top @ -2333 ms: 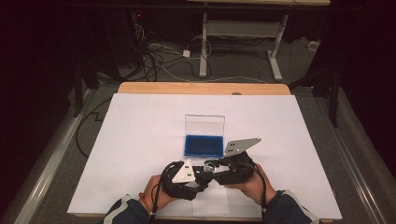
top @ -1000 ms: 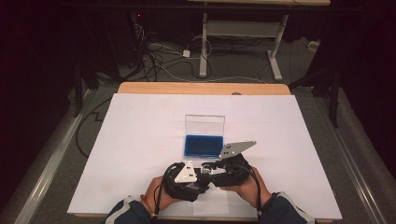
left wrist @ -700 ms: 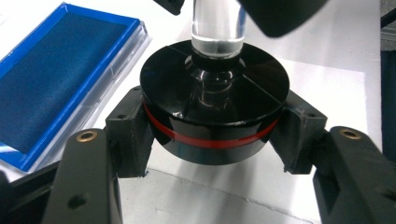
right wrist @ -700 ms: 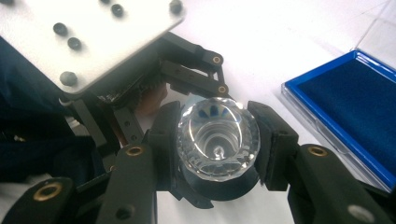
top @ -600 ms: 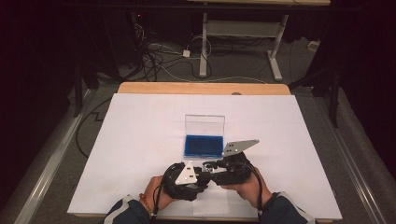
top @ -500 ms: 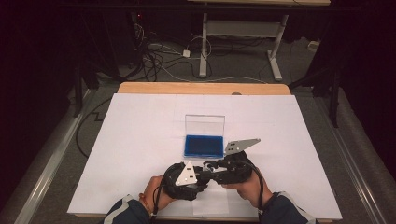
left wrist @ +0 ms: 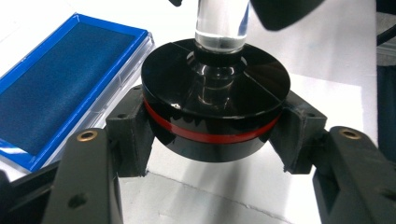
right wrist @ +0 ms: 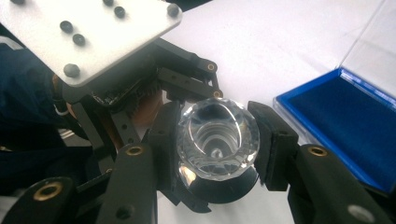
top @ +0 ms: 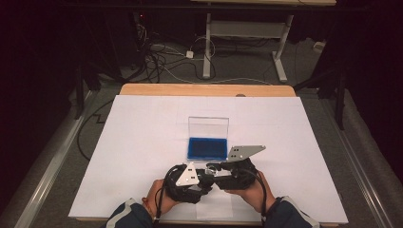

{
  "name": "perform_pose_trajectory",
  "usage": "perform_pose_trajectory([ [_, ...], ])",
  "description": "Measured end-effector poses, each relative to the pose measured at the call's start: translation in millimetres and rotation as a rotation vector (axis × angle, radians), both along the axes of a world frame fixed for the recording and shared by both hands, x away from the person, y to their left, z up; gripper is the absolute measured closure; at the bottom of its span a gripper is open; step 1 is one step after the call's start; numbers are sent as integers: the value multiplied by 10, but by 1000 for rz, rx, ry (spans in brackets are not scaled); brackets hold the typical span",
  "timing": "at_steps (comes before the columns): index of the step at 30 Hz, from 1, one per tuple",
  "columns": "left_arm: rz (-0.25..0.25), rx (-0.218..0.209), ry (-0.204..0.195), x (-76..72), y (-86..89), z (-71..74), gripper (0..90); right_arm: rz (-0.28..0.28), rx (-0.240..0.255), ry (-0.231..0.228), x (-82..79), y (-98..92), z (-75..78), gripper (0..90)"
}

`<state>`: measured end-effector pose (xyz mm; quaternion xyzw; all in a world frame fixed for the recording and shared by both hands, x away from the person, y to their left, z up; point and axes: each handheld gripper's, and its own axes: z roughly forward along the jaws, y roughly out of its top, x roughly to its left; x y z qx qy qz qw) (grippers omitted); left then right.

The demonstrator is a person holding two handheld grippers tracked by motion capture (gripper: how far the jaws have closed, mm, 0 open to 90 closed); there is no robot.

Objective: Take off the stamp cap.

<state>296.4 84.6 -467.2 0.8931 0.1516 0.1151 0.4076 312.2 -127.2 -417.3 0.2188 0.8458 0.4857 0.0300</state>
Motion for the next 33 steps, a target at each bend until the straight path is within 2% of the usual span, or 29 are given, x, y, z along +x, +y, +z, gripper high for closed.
perform_pose_trajectory([
  [3,-1,-19,2,-3,12,10,368,-5,9,0,-6,-8,6,576],
  [5,-2,-15,-19,-9,29,18,368,-5,36,31,17,-38,-1,576],
  [6,-8,-26,-12,-5,43,20,368,-4,57,58,44,-64,-12,576],
  [8,-12,-4,-46,-19,53,35,369,-5,103,114,93,-111,-43,577],
  [9,-16,-13,-45,-22,67,41,369,2,109,129,107,-120,-51,577],
  [11,-20,-2,-60,-25,68,49,369,8,122,136,114,-134,-49,577],
  [13,-26,-14,-54,-24,74,48,369,9,131,153,124,-145,-53,576],
  [14,-22,5,-74,-37,66,54,369,11,137,161,133,-155,-61,577],
  [15,-22,-3,-71,-38,72,60,370,12,138,167,135,-157,-66,577],
  [18,-22,-8,-78,-46,80,75,370,16,151,159,133,-170,-54,577],
  [22,-30,-40,-35,-15,97,54,369,7,140,129,105,-150,-42,576],
  [23,-34,-31,-37,-16,91,56,369,7,137,114,94,-146,-38,575],
  [27,-39,-36,-25,-7,102,54,369,11,95,47,42,-110,-4,576],
  [29,-48,-40,-11,2,105,46,369,11,97,45,45,-110,-10,575],
  [31,-43,-10,-68,-41,103,49,369,16,93,50,46,-109,-23,576],
  [33,-50,-4,-85,-47,130,68,369,28,119,90,82,-138,-40,576],
])
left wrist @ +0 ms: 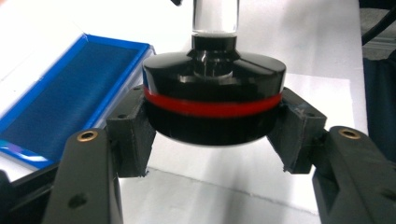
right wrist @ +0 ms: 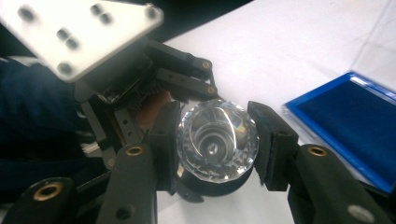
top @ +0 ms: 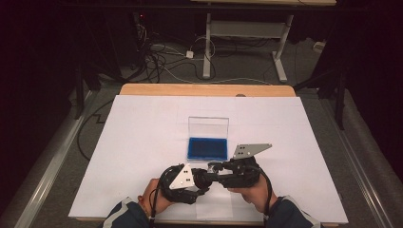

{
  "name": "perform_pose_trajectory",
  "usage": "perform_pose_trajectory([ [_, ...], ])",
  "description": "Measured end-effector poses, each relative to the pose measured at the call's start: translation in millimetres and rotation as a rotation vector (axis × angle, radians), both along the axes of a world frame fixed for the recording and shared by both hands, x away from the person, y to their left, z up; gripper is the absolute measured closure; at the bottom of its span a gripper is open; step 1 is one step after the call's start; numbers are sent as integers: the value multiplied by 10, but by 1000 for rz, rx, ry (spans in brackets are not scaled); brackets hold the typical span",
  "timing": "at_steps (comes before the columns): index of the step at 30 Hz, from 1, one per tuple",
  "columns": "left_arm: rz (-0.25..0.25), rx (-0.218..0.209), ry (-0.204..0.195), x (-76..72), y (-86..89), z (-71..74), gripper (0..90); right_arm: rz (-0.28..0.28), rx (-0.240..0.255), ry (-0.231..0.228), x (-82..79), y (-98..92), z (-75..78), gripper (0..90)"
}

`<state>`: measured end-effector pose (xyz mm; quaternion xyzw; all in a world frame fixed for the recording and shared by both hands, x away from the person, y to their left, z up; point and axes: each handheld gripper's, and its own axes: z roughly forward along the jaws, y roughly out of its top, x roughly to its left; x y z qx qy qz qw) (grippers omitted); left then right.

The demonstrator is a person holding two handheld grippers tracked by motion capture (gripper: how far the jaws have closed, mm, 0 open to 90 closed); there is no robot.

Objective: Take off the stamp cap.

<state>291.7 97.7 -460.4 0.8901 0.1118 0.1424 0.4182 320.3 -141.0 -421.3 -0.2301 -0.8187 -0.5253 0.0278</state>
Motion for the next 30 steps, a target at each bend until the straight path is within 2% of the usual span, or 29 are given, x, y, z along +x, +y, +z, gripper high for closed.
perform_pose_trajectory([
  [1,4,18,-18,-10,-9,6,369,3,8,22,22,-13,-9,576],
  [4,4,46,-21,-12,-25,-10,369,9,3,25,29,-8,-25,576],
  [5,3,43,-12,-3,-24,-24,369,10,-14,16,18,5,-27,576],
  [8,12,18,40,35,-40,-30,370,-5,-44,-42,-22,43,-11,576],
  [9,13,12,47,39,-48,-36,370,-8,-53,-67,-45,55,6,576],
  [11,7,1,69,49,-52,-54,369,-13,-71,-88,-69,68,17,576],
  [12,27,16,85,63,-51,-64,369,-19,-71,-96,-84,73,10,576],
  [13,54,13,122,110,-11,-112,371,-14,-50,-132,-116,50,48,576],
  [14,78,8,139,138,37,-149,371,-14,-50,-132,-116,50,48,576],
  [15,90,5,125,133,101,-152,370,-18,-24,-145,-129,19,98,577],
  [16,82,17,118,124,114,-133,370,-41,-33,-187,-150,-28,188,576],
  [17,84,0,109,117,125,-108,369,-45,-38,-200,-143,-60,214,576],
  [19,82,6,97,125,109,-75,368,-76,-10,-167,-96,-154,191,576],
  [20,74,25,68,111,97,-63,368,-85,6,-152,-63,-194,184,576],
  [21,72,30,63,108,95,-61,368,-87,8,-147,-51,-211,197,575],
  [25,79,39,41,90,151,-51,367,-116,-31,-176,-47,-260,242,574],
  [30,92,-3,19,74,290,15,366,-146,-86,-232,-46,-337,294,575],
])
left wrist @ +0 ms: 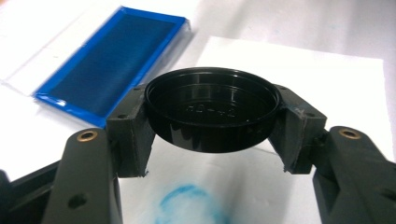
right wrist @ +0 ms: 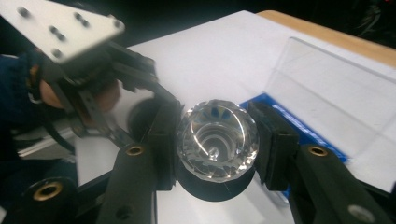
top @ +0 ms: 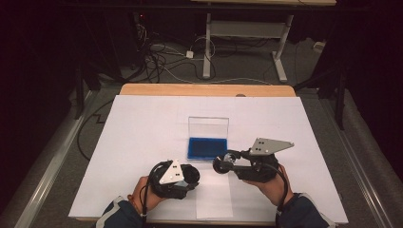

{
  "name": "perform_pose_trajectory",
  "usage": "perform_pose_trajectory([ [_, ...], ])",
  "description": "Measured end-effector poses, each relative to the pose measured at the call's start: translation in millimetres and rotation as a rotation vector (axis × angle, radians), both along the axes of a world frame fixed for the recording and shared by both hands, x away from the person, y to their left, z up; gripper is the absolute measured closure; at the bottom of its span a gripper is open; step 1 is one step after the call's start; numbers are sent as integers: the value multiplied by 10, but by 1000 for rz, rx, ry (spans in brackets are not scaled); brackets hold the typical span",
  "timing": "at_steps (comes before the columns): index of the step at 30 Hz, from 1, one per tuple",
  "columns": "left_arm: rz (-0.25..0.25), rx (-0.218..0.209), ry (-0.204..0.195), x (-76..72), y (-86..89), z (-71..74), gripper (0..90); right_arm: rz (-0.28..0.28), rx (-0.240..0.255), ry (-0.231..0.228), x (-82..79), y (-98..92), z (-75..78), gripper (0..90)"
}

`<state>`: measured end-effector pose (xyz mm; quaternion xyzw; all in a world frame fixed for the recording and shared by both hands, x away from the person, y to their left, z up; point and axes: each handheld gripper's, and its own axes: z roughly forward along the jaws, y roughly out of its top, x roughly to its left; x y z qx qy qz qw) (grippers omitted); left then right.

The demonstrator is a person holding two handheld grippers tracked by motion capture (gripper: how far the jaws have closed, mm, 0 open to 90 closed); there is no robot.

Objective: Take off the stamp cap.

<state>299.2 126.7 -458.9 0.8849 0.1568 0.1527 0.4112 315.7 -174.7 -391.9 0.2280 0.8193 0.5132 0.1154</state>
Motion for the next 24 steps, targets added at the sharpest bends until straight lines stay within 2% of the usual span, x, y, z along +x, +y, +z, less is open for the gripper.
perform_pose_trajectory([
  [5,43,-20,-22,-13,147,51,366,-21,-29,-21,-3,-65,44,574],
  [12,84,-46,-33,-28,351,70,365,-34,-53,-33,16,-149,94,574],
  [24,155,-62,-49,-90,687,55,366,-43,-82,-18,91,-157,72,574],
])
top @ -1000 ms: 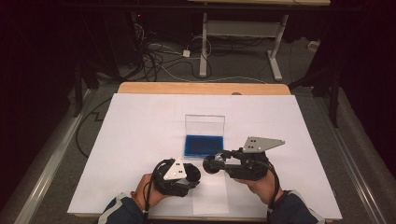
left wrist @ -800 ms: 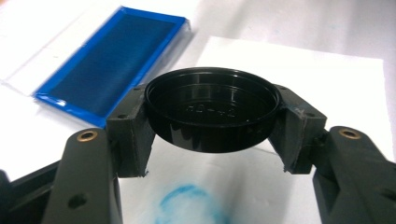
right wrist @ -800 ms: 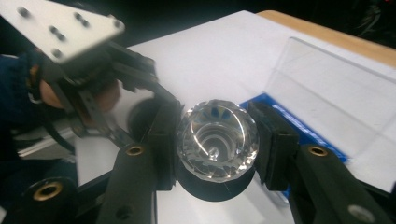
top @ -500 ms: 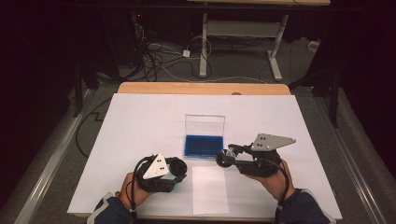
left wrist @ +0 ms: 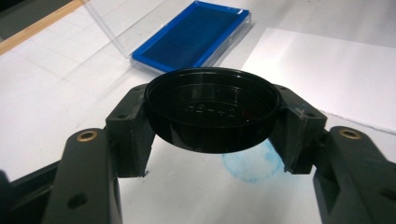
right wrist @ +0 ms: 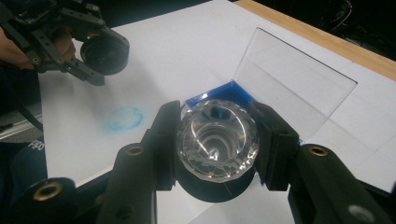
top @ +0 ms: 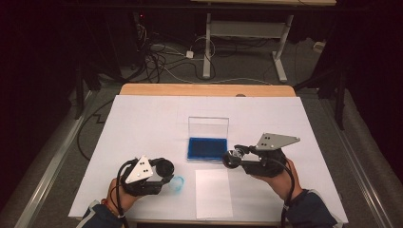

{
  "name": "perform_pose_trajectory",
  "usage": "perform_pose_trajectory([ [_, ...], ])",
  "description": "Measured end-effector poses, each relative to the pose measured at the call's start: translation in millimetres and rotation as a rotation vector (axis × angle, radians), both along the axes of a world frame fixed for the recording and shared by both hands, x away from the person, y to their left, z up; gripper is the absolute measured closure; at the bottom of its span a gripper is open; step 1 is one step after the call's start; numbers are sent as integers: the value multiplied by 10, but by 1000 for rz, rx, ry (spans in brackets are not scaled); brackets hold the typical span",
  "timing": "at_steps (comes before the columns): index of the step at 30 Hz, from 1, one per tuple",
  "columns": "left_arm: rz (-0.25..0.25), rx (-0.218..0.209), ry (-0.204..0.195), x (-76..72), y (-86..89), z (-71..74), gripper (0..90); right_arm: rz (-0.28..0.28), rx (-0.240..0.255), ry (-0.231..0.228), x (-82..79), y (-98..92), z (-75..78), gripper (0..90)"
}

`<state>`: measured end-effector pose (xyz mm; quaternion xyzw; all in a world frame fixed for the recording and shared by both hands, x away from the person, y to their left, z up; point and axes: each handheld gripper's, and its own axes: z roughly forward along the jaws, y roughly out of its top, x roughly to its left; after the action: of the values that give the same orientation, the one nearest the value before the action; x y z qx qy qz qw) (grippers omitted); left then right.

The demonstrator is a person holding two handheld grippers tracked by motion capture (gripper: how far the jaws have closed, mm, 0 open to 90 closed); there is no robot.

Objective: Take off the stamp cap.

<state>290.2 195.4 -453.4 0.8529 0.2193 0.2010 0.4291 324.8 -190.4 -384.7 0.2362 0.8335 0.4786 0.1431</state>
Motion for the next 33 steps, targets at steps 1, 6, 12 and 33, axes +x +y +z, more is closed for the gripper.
perform_pose_trajectory([
  [1,4,0,0,-4,20,-4,365,-1,-1,-1,1,-2,0,574],
  [6,21,-2,1,-25,77,-17,365,-3,-6,0,6,-2,0,573],
  [12,24,-2,-2,-32,95,-22,365,-7,-12,-2,9,5,-1,573],
  [33,28,8,4,-22,110,-52,365,-22,-28,-6,48,4,-5,573],
])
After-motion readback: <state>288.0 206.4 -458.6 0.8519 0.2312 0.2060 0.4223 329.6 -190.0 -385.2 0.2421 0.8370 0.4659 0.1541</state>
